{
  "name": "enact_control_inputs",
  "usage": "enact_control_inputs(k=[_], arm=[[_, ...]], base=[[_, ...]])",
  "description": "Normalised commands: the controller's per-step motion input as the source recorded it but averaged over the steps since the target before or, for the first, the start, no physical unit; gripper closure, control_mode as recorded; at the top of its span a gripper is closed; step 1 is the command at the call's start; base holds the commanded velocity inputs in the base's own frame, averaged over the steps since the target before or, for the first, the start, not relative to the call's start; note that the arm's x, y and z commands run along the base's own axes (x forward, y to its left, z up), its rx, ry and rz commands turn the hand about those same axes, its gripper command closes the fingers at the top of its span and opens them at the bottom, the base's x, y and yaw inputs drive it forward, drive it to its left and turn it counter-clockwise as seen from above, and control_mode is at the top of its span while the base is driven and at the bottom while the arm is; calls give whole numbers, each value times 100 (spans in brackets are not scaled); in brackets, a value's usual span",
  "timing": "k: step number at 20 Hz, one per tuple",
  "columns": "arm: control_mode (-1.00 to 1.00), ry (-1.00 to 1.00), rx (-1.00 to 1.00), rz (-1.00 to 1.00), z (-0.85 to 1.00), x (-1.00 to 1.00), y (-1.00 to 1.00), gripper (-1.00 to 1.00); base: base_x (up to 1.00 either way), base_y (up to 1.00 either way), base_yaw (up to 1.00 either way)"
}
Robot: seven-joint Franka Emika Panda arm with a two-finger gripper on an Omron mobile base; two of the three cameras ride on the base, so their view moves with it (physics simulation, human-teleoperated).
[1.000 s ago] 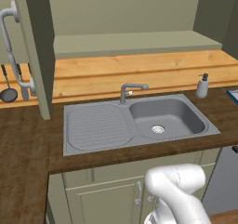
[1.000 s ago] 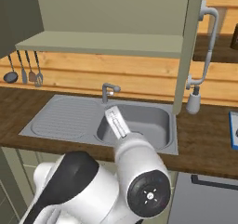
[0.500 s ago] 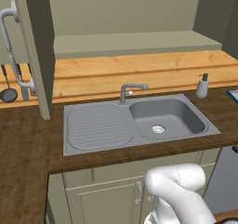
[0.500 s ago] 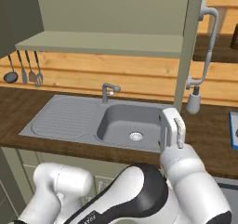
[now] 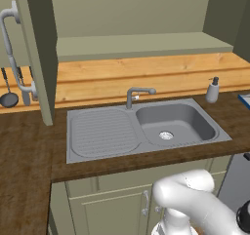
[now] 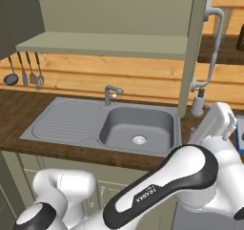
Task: Pick the kettle from the counter and place it on the tray. Then pick the mug from the cabinet and place it on the tray. Then close the cabinet doors.
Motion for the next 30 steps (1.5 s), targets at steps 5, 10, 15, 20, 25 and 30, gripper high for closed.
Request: enact_control_inputs(k=[5, 10, 15, 20, 25, 30], arm=[[-100, 12, 17, 0, 0, 72, -59, -100], [-100, 8, 5, 0, 0, 42, 6, -100], [-100, 2, 0, 0, 17, 11, 50, -100], [-100, 1, 0, 0, 11, 2, 89, -100], [-100, 8, -1, 0, 0, 27, 100, -100], [-100, 11, 0, -1, 0, 66, 100, -100]], base=[[0, 0, 0], [0, 0, 0], [0, 0, 0], [0, 0, 0], [0, 0, 0], [0, 0, 0]])
